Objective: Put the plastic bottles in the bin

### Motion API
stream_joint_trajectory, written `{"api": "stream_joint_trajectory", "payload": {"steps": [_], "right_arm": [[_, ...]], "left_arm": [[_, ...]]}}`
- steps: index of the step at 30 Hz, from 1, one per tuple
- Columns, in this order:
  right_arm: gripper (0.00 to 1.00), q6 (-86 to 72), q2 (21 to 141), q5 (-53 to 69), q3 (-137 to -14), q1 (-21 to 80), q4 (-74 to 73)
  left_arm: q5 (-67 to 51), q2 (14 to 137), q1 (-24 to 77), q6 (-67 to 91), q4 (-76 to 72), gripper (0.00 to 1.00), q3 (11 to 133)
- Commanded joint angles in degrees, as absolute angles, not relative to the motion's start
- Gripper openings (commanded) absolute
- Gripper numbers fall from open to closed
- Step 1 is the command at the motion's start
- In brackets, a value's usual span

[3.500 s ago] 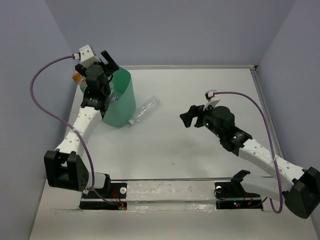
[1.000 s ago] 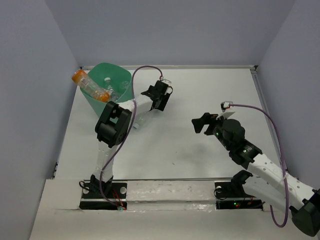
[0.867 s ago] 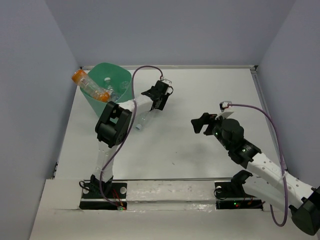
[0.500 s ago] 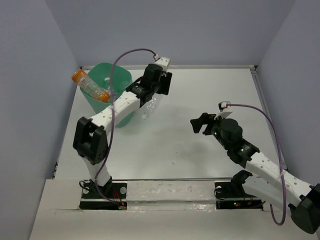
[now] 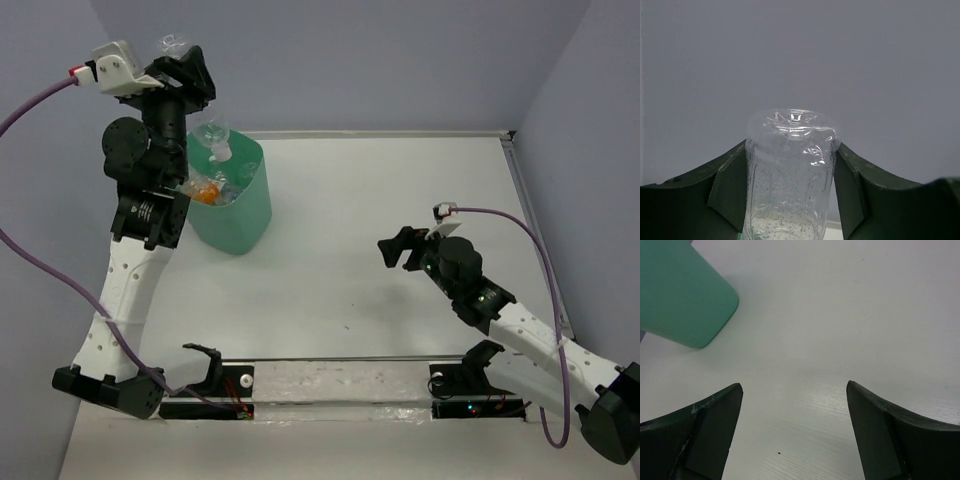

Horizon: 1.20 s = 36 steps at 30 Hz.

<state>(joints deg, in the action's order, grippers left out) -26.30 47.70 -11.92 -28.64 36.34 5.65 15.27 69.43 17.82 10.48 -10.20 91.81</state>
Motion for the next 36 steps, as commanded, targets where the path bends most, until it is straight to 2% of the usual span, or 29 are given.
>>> {"api": "stream_joint_trajectory", "payload": {"steps": [1,15,22,29,33,34,36], "right_arm": [[0.89,-25.31,47.55,-11.16,-28.04,36.04,9.58],[0.89,-24.96,47.37,-9.14,-27.42,36.04,11.42],[0.88,-25.31,46.15,-7.82,-27.16,36.04,12.39],[0.88,-25.49,45.97,-6.59,-26.89,36.04,13.01],[0.88,-25.58,45.88,-6.50,-26.81,36.04,13.18],[0.88,-25.58,45.88,-6.50,-26.81,36.04,13.18],[0.88,-25.66,45.53,-6.59,-26.72,36.04,13.10]], "left_arm": [[21.87,72.16,15.03,8.62,-18.88,0.43,85.26],[29.27,80.77,13.53,2.82,-36.90,0.43,75.77],[32.16,80.51,13.71,3.16,-46.91,0.44,64.01],[34.63,79.02,14.68,5.54,-51.94,0.57,56.78],[34.63,77.70,15.47,5.89,-51.94,0.69,56.16],[34.54,76.83,15.64,5.80,-51.68,0.78,56.08],[34.72,75.77,16.08,5.80,-50.72,0.86,56.07]]}}
